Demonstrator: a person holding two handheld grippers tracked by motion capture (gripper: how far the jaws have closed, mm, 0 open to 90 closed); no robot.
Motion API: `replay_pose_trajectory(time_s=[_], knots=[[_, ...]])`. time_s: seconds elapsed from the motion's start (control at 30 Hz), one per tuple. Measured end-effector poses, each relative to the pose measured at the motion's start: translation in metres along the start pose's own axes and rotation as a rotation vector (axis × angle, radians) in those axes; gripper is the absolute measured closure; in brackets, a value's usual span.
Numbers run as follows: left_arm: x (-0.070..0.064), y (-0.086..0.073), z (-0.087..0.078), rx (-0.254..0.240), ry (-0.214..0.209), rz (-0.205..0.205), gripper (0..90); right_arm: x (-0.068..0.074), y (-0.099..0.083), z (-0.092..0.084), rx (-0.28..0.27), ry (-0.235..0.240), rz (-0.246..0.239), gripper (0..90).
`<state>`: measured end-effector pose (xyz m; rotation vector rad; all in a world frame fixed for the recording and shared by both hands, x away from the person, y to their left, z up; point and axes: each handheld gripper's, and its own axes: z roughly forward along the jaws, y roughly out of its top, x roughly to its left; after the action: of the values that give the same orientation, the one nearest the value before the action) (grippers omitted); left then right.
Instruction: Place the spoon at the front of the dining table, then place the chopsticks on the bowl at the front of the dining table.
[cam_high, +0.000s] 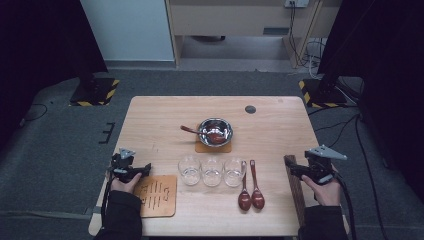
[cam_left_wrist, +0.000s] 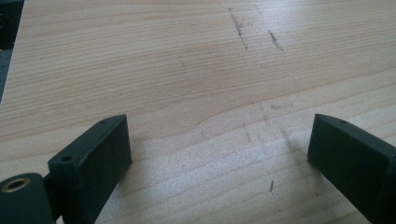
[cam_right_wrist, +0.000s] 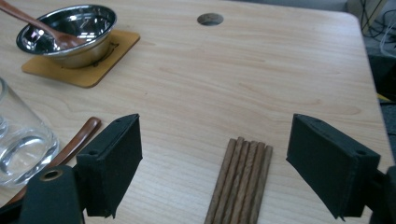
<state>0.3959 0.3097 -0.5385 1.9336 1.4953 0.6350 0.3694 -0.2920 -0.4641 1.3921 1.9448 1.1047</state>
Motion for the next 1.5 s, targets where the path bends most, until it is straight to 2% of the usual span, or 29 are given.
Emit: replay_pose_trajectory(time_s=[0.2, 0.5, 0.67, 1.0, 1.5], knots=[[0.0, 0.0, 0.001, 0.007, 0.007, -0.006, 2.6, 0.006, -0.007, 0.009, 0.039, -0.003, -0.029, 23.8], [0.0, 0.0, 0.001, 0.014, 0.008, -0.006, 1.1, 0.01, -0.015, 0.02, 0.103, 0.014, -0.026, 28.7], [0.0, 0.0, 0.001, 0.016, 0.01, -0.009, 0.0, 0.013, -0.02, 0.027, 0.143, 0.018, -0.03, 34.6], [0.0, 0.0, 0.001, 0.018, 0.017, -0.013, 0.0, 0.008, -0.028, 0.034, 0.19, 0.004, 0.002, 47.4], [0.0, 0.0, 0.001, 0.016, 0.018, -0.014, 0.0, 0.01, -0.035, 0.044, 0.251, 0.03, -0.009, 48.0]])
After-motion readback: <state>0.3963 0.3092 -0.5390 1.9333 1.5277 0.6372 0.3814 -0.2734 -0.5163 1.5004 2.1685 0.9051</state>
